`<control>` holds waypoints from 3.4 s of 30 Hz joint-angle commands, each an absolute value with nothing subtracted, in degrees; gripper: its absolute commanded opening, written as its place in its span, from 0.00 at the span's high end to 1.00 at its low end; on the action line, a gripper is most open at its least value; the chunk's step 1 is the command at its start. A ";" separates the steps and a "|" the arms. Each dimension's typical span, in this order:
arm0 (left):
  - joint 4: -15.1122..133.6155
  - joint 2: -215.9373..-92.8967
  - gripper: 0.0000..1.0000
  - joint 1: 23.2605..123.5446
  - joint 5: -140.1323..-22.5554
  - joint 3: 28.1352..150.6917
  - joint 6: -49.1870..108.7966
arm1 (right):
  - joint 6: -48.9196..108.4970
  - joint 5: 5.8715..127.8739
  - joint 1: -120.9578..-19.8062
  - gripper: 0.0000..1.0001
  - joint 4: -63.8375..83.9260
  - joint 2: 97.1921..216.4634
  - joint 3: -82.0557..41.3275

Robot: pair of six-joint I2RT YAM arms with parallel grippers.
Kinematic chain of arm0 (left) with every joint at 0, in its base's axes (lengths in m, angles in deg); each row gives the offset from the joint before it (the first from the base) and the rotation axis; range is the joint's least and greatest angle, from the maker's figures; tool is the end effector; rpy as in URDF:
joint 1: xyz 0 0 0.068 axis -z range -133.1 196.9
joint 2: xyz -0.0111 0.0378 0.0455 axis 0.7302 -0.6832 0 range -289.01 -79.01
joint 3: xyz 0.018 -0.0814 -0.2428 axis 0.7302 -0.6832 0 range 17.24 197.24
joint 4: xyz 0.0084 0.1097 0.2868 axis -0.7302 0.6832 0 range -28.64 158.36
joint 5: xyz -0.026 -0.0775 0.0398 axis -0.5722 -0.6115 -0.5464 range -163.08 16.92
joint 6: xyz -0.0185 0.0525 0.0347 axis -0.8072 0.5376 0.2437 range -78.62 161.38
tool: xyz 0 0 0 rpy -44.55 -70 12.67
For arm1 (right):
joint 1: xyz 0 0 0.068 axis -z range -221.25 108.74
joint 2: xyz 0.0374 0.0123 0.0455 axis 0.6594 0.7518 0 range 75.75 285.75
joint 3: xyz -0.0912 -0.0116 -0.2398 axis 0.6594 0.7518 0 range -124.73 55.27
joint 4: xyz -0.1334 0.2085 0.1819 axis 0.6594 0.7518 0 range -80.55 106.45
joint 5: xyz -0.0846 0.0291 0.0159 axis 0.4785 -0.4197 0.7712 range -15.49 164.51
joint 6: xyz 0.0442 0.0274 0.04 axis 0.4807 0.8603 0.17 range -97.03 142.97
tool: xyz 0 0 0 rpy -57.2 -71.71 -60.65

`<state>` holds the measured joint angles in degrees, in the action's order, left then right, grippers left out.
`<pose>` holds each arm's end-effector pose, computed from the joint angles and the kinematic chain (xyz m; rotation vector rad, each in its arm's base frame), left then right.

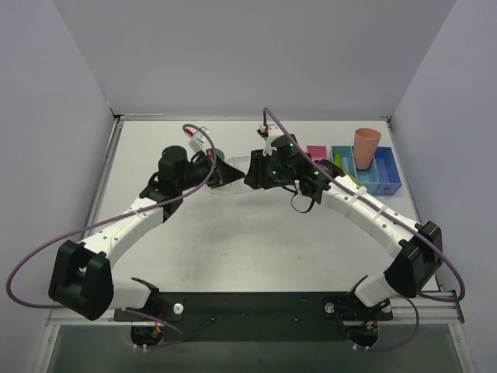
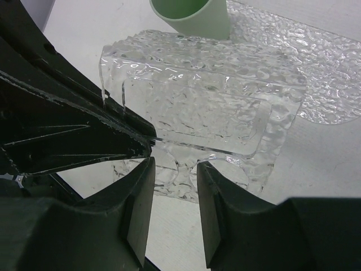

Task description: Prepare toiletry sets of a toothbrush and toothpaste on the tray

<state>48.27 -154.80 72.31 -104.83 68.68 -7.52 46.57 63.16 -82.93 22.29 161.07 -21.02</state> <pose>0.3197 -0.1819 0.2640 0.0475 1.9693 -1.3854 0.3029 0.2832 0.3269 -0.4606 2.0141 0.9241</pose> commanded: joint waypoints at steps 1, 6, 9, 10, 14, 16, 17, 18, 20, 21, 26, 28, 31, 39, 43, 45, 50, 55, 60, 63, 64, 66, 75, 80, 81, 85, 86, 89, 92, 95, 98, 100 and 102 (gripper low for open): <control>43.78 -154.07 1.00 72.30 -106.04 69.10 -7.75 | 48.28 63.88 -83.09 0.69 18.42 161.53 -21.37; 43.60 -154.16 1.00 72.30 -105.95 68.92 -7.66 | 49.25 63.70 -83.18 0.73 17.10 162.14 -20.84; 43.60 -154.33 1.00 72.30 -105.95 68.92 -7.66 | 49.17 63.79 -83.27 0.73 17.18 162.41 -21.02; 43.43 -154.33 1.00 72.30 -105.95 68.92 -7.66 | 49.17 63.97 -83.35 0.73 17.10 162.41 -20.85; 43.16 -154.25 1.00 72.30 -106.13 68.84 -7.75 | 49.34 64.76 -83.35 0.75 16.83 163.11 -20.49; 43.07 -154.25 1.00 72.30 -106.04 68.84 -7.75 | 49.52 65.11 -83.35 0.78 16.74 163.37 -20.49; 43.16 -154.16 1.00 72.30 -106.04 68.75 -7.75 | 49.60 65.28 -83.35 0.81 16.74 163.63 -20.49; 43.16 -154.24 1.00 72.30 -106.04 68.75 -7.75 | 49.69 65.37 -83.35 0.85 16.74 163.72 -20.40; 43.07 -154.33 1.00 72.30 -106.04 68.75 -7.66 | 49.78 65.98 -83.44 0.90 16.92 163.90 -20.58; 43.07 -154.25 1.00 72.30 -105.95 68.92 -7.57 | 49.78 66.25 -83.44 0.98 17.01 163.81 -20.41; 46.06 -154.16 1.00 72.30 -105.78 69.98 -5.11 | 49.52 68.79 -83.44 1.00 17.18 162.15 -19.88; 47.37 -154.07 0.99 72.30 -105.52 70.94 -3.54 | 49.26 69.68 -83.27 1.00 17.18 161.36 -19.44; 49.74 -153.81 0.79 72.30 -104.73 72.08 -1.69 | 48.64 70.91 -82.83 1.00 17.53 160.04 -19.35; 53.79 -153.02 0.39 72.30 -104.54 74.20 2.71 | 47.94 72.31 -80.28 1.00 20.70 159.24 -19.70; 60.70 -151.26 0.36 72.30 -102.36 76.65 10.23 | 47.41 74.25 -78.96 1.00 23.24 159.68 -20.66; 66.25 -150.03 0.36 72.30 -96.75 79.19 14.91 | 47.32 74.34 -78.52 1.00 24.91 160.91 -21.81; 76.11 -143.97 0.25 72.13 -81.56 80.17 28.72 | 48.28 76.19 -78.08 1.00 26.93 166.00 -24.70; 78.49 -142.03 0.23 70.20 -75.73 77.89 31.63 | 50.04 75.13 -77.73 1.00 29.30 173.37 -31.03; 79.98 -142.29 0.23 70.28 -71.51 77.89 32.77 | 52.33 75.13 -77.73 1.00 33.00 180.06 -37.45; 80.60 -141.94 0.23 70.28 -68.96 77.63 33.73 | 53.73 75.04 -77.64 1.00 34.14 183.76 -40.35; 80.69 -141.94 0.23 70.28 -68.26 77.54 34.17 | 54.17 73.47 -77.73 1.00 34.67 185.33 -41.05; 80.95 -142.03 0.23 70.28 -66.32 77.80 35.49 | 54.87 73.46 -77.73 1.00 35.37 186.83 -43.34; 81.13 -142.03 0.22 70.81 -63.24 77.45 37.60 | 56.99 73.55 -77.64 1.00 39.68 193.52 -49.49; 80.96 -141.85 0.22 70.98 -62.71 77.45 37.87 | 56.99 73.46 -77.82 1.00 41.44 195.71 -52.74; 81.04 -141.85 0.22 70.99 -62.62 77.28 37.96 | 56.90 73.46 -77.90 1.00 41.79 196.33 -53.53; 80.95 -141.68 0.22 71.07 -62.01 77.27 38.13 | 57.25 73.46 -78.08 1.00 42.41 197.82 -54.77; 80.95 -141.59 0.22 71.07 -61.83 77.27 38.22 | 57.34 73.55 -78.08 1.00 42.58 198.09 -55.03; 80.96 -141.50 0.22 71.34 -61.83 77.19 38.31 | 57.60 73.72 -78.34 1.00 43.02 199.23 -55.82; 80.87 -141.33 0.21 71.60 -61.92 77.19 38.48 | 57.78 73.81 -78.61 1.00 43.11 200.11 -56.26; 80.78 -141.24 0.21 71.78 -61.83 77.19 38.40 | 57.95 73.99 -78.87 1.00 43.20 201.08 -57.31; 80.78 -141.24 0.21 72.04 -61.92 77.10 38.48 | 58.13 73.90 -79.05 1.00 43.29 201.96 -58.19; 80.69 -141.24 0.21 72.13 -61.92 77.19 38.48 | 58.13 73.81 -79.05 1.00 43.29 202.66 -58.63; 80.69 -141.15 0.21 72.30 -61.83 77.19 38.48 | 58.31 73.64 -79.14 1.00 43.37 203.19 -59.25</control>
